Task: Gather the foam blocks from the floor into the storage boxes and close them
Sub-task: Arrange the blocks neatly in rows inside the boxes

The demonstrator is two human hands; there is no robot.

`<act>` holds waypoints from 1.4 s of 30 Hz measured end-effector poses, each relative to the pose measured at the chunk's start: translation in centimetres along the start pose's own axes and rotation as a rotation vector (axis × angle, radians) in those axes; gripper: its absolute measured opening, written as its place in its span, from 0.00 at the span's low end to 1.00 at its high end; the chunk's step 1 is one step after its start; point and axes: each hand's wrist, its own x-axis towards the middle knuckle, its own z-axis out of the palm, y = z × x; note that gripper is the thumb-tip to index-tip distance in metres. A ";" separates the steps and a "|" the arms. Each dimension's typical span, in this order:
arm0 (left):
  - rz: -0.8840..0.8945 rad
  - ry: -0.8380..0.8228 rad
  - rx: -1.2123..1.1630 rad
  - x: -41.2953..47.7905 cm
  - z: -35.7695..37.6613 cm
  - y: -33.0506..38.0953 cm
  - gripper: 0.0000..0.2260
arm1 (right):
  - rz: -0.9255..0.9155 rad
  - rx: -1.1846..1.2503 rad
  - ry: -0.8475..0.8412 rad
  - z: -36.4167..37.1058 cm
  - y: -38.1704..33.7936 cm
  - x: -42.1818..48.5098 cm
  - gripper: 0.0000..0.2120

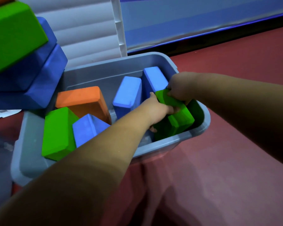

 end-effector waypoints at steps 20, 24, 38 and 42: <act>0.038 -0.036 0.233 -0.3 -1.8 -0.2 0.51 | -0.259 -0.207 0.216 -0.3 -0.3 -1.9 0.15; 0.020 -0.041 0.198 0.2 -1.6 -0.2 0.51 | -0.265 -0.207 0.229 -0.3 0.1 -1.5 0.15; 0.075 0.065 0.401 0.4 0.9 -0.8 0.59 | -0.174 -0.393 0.212 2.0 -0.5 -1.5 0.14; 0.131 0.053 0.478 -0.9 0.0 -0.1 0.53 | -0.120 -0.338 0.151 2.1 -1.6 -2.9 0.20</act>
